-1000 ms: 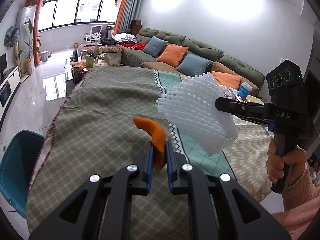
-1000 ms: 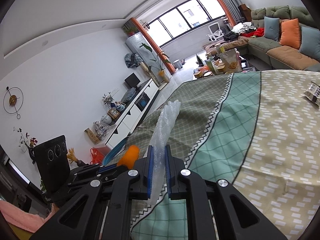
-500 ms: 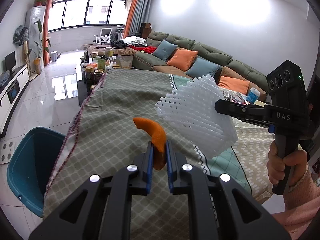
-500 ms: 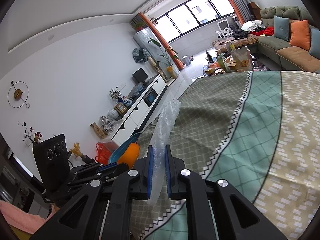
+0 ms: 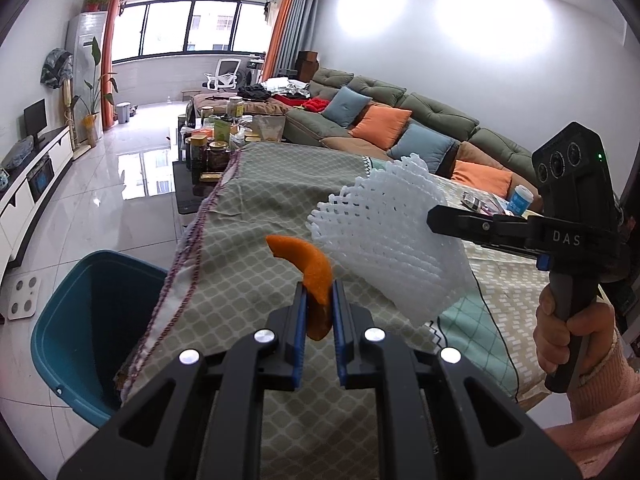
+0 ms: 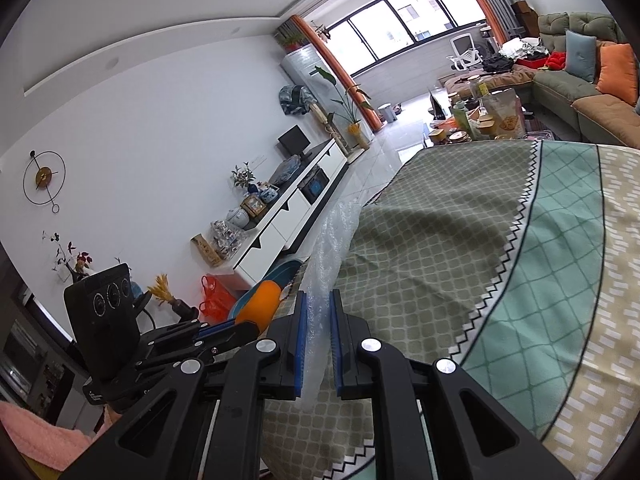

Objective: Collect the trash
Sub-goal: 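Carry the orange peel and the foam net over to the teal bin with both grippers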

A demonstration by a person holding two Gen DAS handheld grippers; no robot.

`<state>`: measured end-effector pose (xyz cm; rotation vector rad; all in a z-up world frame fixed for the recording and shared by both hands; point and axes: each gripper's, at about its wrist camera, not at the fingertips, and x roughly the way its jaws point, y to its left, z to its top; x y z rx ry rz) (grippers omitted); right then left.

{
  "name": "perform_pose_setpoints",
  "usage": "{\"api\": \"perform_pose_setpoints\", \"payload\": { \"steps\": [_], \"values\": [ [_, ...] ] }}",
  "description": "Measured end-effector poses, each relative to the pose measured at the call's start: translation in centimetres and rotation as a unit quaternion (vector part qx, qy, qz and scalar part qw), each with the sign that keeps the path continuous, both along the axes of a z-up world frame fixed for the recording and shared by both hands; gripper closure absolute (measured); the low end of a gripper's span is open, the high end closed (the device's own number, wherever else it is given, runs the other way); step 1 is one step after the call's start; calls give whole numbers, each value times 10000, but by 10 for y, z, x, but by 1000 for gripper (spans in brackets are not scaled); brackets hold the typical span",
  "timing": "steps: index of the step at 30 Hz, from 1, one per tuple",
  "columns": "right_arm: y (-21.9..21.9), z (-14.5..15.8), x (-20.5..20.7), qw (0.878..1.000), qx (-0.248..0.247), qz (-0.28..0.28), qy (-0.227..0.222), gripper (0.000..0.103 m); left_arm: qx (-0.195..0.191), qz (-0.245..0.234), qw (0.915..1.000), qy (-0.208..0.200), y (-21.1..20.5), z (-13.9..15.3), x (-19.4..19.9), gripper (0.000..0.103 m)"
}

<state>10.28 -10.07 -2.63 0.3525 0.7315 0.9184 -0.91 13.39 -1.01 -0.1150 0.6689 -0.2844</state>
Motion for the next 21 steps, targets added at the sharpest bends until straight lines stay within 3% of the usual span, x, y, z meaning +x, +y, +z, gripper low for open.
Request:
{"api": "perform_pose_setpoints", "payload": {
  "steps": [21],
  "values": [
    [31,-3,9,9995,-25,318,50,92,58,297,9995,-22,25,3,0,90]
  ]
}}
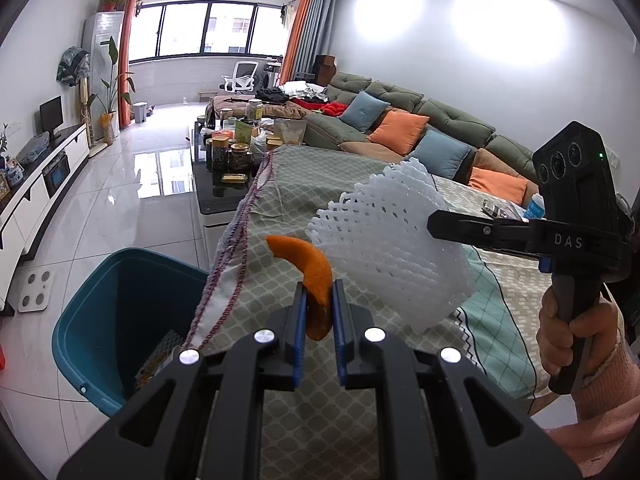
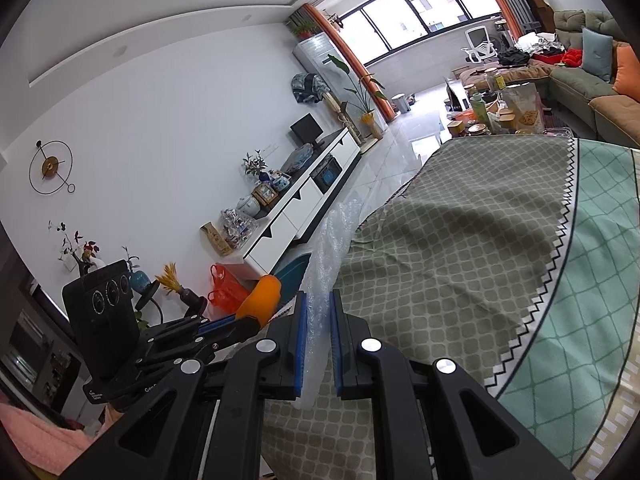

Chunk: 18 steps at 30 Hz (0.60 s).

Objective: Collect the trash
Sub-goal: 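Carry the orange peel and the foam net over to the teal bin with both grippers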

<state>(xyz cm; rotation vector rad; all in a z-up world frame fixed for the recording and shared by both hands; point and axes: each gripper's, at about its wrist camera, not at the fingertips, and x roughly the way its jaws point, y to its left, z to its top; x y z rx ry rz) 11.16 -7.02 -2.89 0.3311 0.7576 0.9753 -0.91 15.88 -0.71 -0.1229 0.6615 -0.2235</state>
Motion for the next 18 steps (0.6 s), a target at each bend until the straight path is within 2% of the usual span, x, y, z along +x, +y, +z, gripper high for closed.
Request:
{"api": "perform_pose_setpoints", "payload": {
  "steps": [18],
  "values": [
    [32,4,7,9996,-38,289,-33,92,40,289,9996,3,11,-1,-2,90]
  ]
}}
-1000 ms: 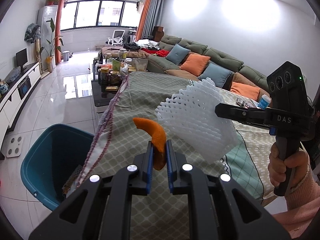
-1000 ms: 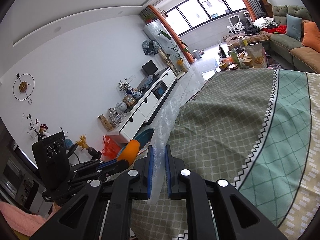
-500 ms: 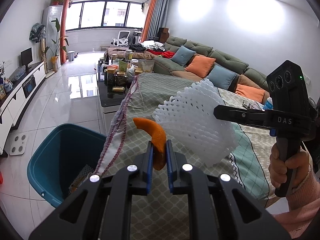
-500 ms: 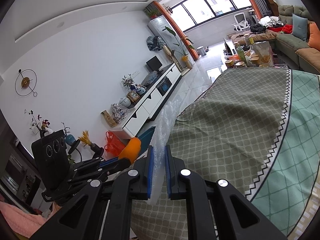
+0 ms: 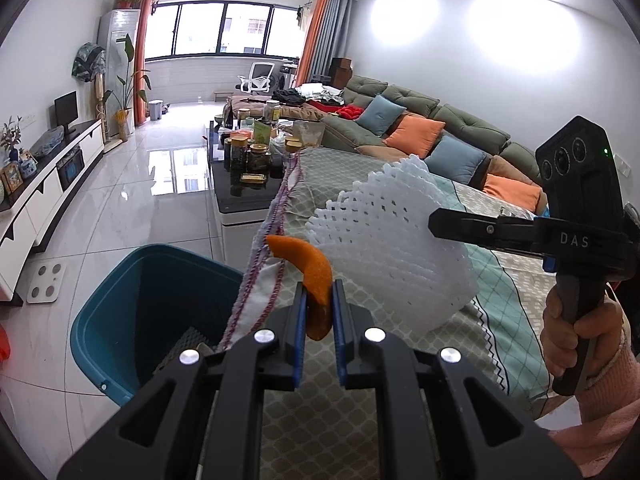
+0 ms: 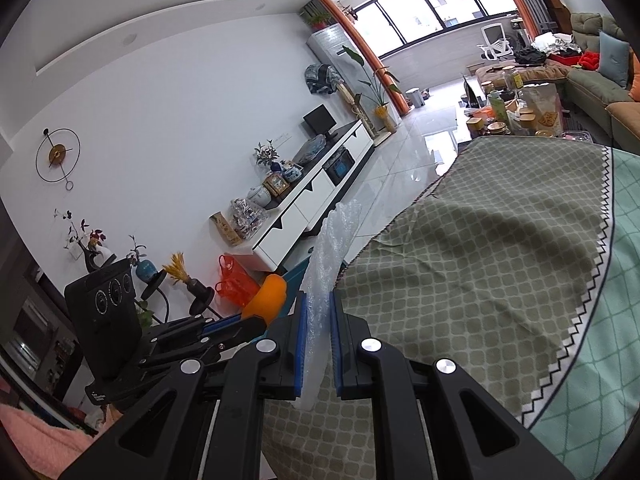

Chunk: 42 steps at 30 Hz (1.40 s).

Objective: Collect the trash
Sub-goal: 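Carry the orange peel and the foam net over to the teal bin with both grippers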

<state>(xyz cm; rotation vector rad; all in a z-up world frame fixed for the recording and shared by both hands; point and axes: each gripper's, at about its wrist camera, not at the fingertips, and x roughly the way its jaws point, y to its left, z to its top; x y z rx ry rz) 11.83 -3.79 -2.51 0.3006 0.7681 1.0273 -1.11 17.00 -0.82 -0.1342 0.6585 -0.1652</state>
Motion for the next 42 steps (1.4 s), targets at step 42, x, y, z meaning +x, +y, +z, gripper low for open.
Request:
{"api": "perform_pose_setpoints", "payload": {
  "steps": [42],
  "values": [
    [72,6,8,9984,-186,527,-50,92,-47,690,9976,49,43,-2,-5,90]
  ]
}}
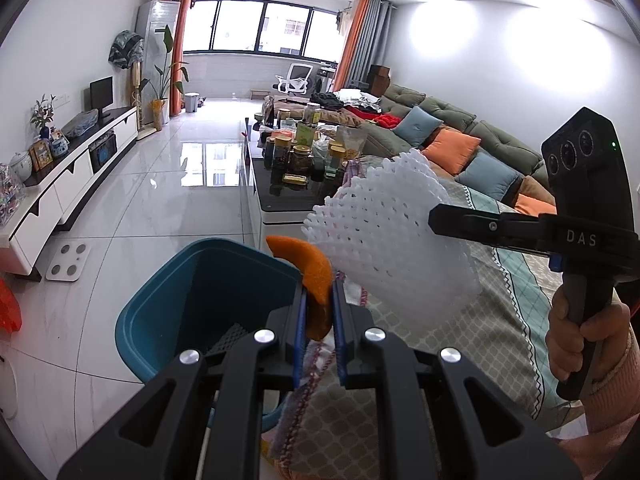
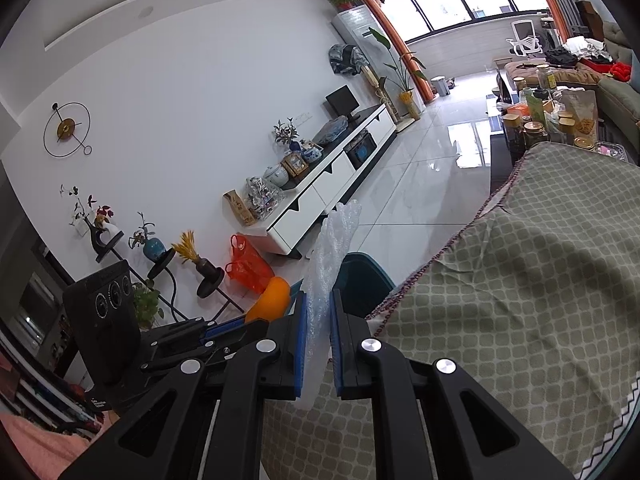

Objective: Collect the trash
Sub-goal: 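Carry the orange peel and the foam net over to the teal bin with both grippers, then open the left gripper over the bin while the right gripper drops the foam net in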

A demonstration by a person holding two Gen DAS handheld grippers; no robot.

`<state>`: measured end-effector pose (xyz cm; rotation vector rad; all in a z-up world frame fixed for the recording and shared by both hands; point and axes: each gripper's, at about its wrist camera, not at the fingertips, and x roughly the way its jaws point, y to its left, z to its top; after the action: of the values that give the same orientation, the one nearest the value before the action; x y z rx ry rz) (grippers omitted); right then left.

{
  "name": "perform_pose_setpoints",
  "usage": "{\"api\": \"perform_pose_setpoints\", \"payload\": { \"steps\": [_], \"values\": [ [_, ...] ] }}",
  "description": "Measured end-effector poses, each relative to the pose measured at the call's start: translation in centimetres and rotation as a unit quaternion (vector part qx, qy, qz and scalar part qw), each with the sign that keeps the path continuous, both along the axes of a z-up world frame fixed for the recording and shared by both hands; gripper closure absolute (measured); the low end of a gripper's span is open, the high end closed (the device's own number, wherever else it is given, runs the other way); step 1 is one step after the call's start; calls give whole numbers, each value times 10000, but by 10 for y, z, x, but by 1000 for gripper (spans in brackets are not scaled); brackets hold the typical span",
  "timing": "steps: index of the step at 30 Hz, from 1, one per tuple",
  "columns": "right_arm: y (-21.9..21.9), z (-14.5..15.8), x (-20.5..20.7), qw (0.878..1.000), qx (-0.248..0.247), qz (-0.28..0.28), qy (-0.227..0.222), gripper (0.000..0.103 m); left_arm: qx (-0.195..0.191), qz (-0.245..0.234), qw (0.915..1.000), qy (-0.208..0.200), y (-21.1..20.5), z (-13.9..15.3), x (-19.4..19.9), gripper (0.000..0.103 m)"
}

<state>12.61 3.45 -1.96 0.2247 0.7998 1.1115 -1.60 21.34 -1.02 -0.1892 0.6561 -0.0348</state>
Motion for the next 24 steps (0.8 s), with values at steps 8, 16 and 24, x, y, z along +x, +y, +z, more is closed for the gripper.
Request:
{"api": "perform_pose_setpoints", "payload": {
  "steps": [8,16,24],
  "values": [
    [11,-2,1,10000,-48,44,17,92,15,127,9999,33,3,-4,0,90],
    [20,-2,3,9999,-87,76,30,92,6,240,9997,107,3,-8,3,90],
    [32,-3,3,9999,-130,95,58,92,-21,342,9993,166,4,-11,9,90]
  ]
}}
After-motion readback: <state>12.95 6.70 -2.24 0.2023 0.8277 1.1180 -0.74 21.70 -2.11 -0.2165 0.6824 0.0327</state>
